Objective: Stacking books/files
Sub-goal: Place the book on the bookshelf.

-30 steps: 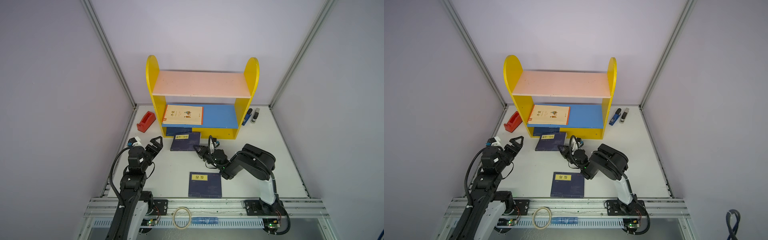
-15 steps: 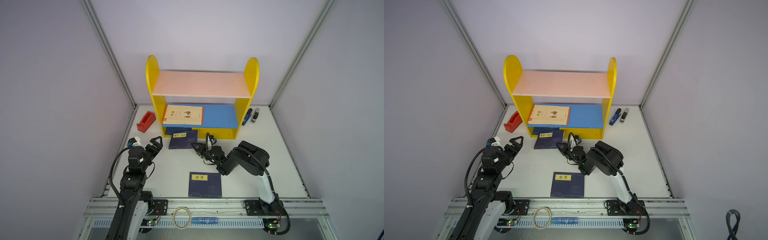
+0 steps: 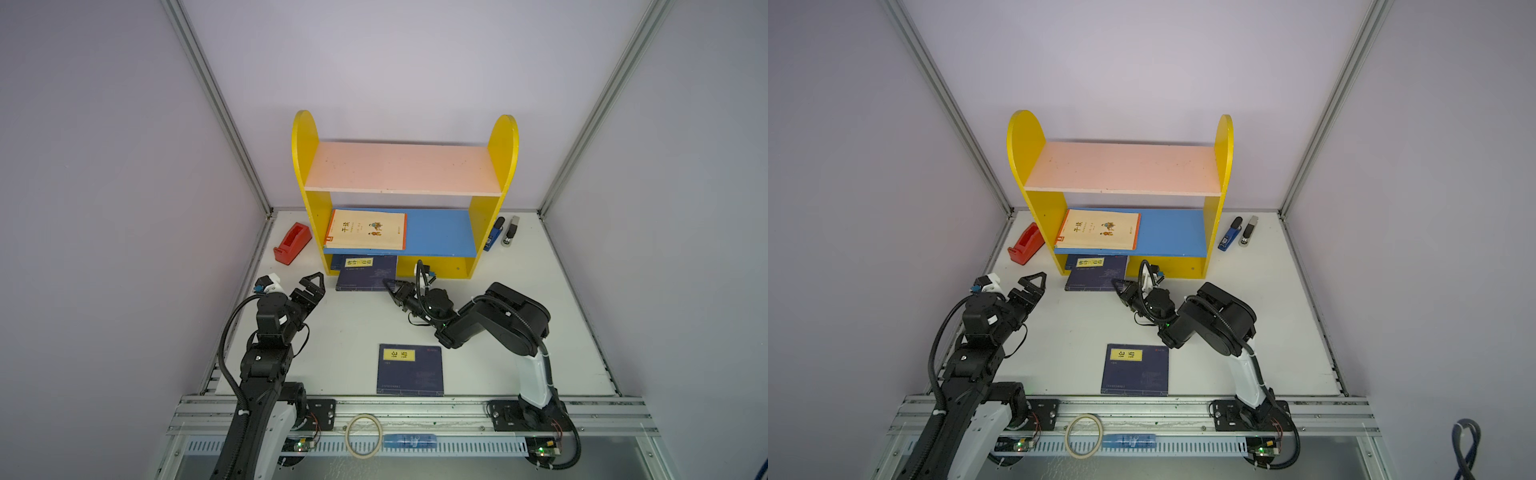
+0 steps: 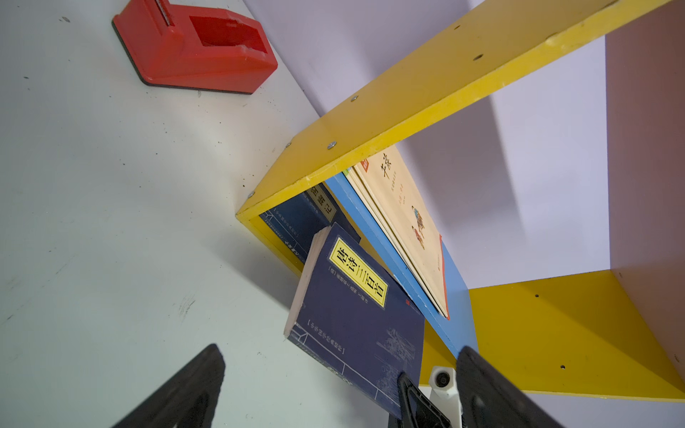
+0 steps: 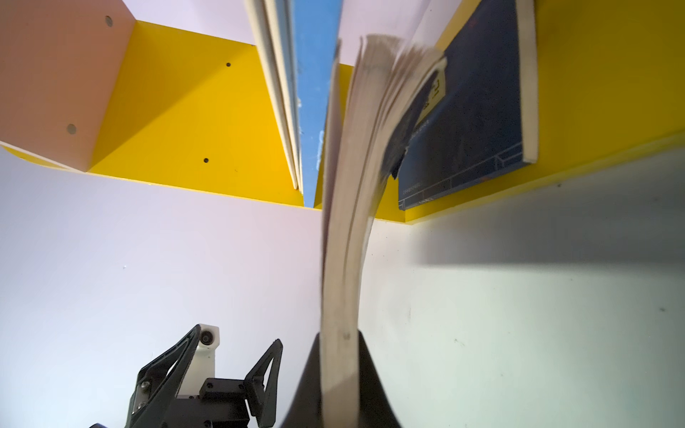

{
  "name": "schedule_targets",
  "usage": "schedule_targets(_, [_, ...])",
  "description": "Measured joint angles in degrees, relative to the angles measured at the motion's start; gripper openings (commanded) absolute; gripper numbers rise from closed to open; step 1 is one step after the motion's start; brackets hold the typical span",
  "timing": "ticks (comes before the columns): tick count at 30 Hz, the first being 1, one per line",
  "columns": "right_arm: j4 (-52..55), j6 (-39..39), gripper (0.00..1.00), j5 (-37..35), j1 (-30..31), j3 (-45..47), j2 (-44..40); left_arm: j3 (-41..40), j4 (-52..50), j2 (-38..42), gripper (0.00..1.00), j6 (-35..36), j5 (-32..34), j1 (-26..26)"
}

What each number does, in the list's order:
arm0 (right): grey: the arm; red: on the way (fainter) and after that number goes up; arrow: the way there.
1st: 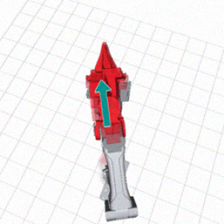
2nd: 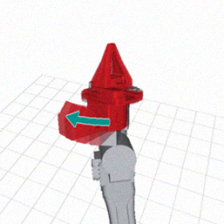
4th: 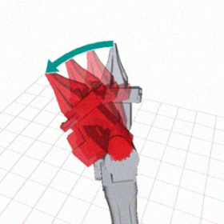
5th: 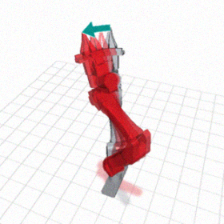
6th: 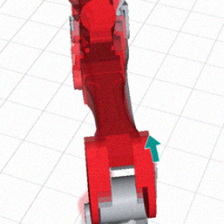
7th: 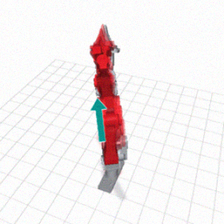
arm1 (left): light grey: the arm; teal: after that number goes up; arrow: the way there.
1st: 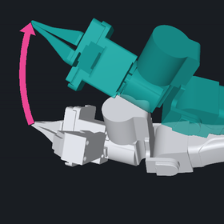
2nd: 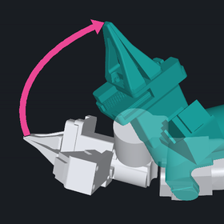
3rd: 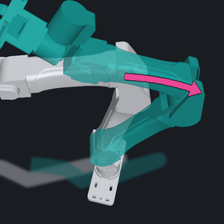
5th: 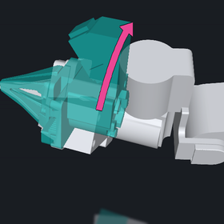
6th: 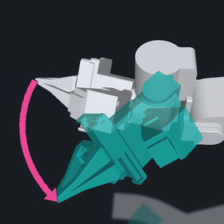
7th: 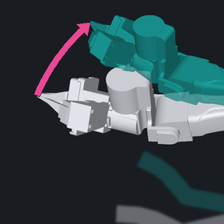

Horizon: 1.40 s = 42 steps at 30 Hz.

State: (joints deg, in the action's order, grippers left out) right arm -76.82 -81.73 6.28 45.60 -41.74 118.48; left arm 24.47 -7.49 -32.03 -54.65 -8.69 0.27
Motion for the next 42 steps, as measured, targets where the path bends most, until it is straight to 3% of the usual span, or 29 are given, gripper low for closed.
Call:
schedule_targets(8, [-0.2, -1.4, 0.0, 0.0, -0.5, -5.6, 6.8, 0.0, 0.0, 0.3, 1.0, 0.0, 0.0, 0.0])
schedule_targets(22, [-0.3, -2.5, 0.0, 0.8, -3.1, -10.4, 10.5, 0.2, 0.0, 0.3, 1.0, 0.0, 0.0, 0.0])
schedule_targets(42, [4.2, -5.6, 0.0, 5.1, -6.4, -24.2, 21.1, 0.2, 0.0, 0.1, 1.0, 0.0, 0.0, 0.0])
